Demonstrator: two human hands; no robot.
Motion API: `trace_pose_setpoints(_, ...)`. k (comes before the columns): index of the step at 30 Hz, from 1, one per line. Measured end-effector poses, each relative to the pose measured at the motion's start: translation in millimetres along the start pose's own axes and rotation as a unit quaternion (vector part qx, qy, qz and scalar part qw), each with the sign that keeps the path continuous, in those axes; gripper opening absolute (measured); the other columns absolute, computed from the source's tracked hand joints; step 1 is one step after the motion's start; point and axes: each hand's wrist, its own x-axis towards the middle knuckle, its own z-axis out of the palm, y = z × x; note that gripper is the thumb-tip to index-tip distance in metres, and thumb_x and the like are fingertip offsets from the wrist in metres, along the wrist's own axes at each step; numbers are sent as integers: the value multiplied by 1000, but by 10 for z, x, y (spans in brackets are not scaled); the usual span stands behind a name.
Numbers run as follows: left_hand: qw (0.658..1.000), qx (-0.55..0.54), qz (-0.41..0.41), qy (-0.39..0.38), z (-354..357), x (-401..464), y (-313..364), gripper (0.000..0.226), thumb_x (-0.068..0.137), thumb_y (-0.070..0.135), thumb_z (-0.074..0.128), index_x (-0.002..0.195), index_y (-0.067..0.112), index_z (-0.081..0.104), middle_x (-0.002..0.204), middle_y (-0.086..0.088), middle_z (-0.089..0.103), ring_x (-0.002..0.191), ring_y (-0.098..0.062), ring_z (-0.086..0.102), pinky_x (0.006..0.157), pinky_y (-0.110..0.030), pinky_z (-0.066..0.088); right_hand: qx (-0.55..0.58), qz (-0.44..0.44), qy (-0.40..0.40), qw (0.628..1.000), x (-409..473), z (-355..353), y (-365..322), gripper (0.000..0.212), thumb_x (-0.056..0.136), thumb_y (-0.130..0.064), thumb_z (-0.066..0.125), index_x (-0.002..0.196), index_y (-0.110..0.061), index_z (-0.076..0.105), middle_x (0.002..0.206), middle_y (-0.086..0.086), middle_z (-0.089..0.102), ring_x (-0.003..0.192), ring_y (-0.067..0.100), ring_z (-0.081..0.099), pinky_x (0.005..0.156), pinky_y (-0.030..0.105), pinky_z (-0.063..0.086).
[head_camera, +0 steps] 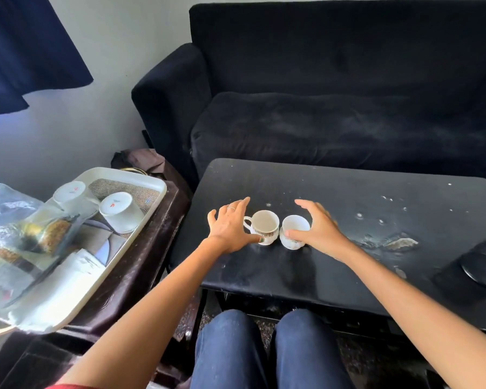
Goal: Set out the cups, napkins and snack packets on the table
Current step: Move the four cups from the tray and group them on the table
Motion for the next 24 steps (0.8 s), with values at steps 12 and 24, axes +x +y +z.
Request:
trace_pose_setpoints(12, 975, -133, -116, 137, -779, -705, -759, 91, 77, 52, 70, 150, 29, 20, 156, 2, 23, 143, -26, 23, 112, -50, 22, 35, -149, -28, 988, -50, 698, -1388, 51, 84, -26, 66, 131, -25, 48, 135, -6, 48, 130, 15, 41, 110, 45, 32)
trace_pose_setpoints(24, 916, -218, -268, 202, -839, -860, -1376, 87, 82, 44, 65, 151, 20, 16, 160, -3, 10, 146, -26, 9, 114, -49, 16, -5, -168, -107, 980, 64, 1502, -2087, 49, 84, -29, 65, 130, -22, 48, 134, -1, 48, 127, 18, 43, 108, 44, 34)
